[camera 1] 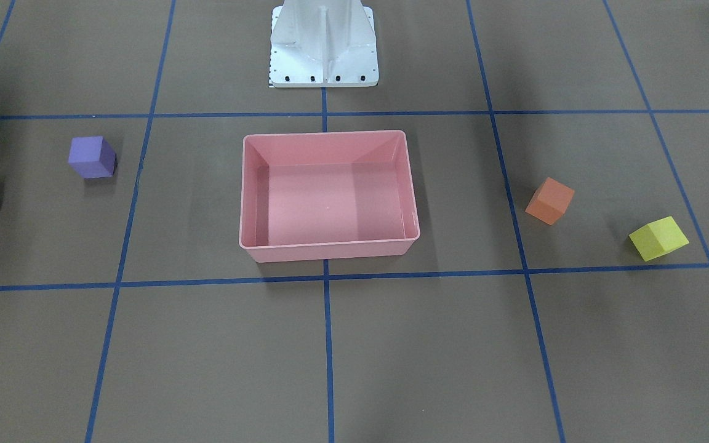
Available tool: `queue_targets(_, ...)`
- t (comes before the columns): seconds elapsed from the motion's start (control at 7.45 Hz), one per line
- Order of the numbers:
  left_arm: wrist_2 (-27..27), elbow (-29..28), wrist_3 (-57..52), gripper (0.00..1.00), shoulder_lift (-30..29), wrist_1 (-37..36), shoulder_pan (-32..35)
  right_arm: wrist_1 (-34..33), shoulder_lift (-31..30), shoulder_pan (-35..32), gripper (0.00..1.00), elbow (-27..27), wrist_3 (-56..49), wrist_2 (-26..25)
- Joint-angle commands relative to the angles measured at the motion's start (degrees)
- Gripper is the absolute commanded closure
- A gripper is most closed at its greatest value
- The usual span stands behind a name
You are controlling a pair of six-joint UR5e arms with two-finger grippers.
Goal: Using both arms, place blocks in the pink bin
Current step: 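Lower the left gripper onto the yellow-green cube and close on it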
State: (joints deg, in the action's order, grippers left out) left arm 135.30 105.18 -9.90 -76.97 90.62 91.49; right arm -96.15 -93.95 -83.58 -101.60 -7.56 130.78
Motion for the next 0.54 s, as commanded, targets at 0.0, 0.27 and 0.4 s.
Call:
queue_targets(0.0,0.06,0.02,-0.03,0.00,0.07,0.00,0.00,0.00,0.00,0.00,0.00,-0.18,0.00,0.00)
queue_targets(0.27,2.14,0.98,-0.03,0.00,-0.37,0.00,0.00,0.00,0.34,0.00,0.00,-0.53,1.31,0.09)
queue_targets(0.4,3.91,0.64,0.06,0.00,-0.89,0.09,0.00,0.00,1.13,0.09,0.00,-0.88,2.54,0.09)
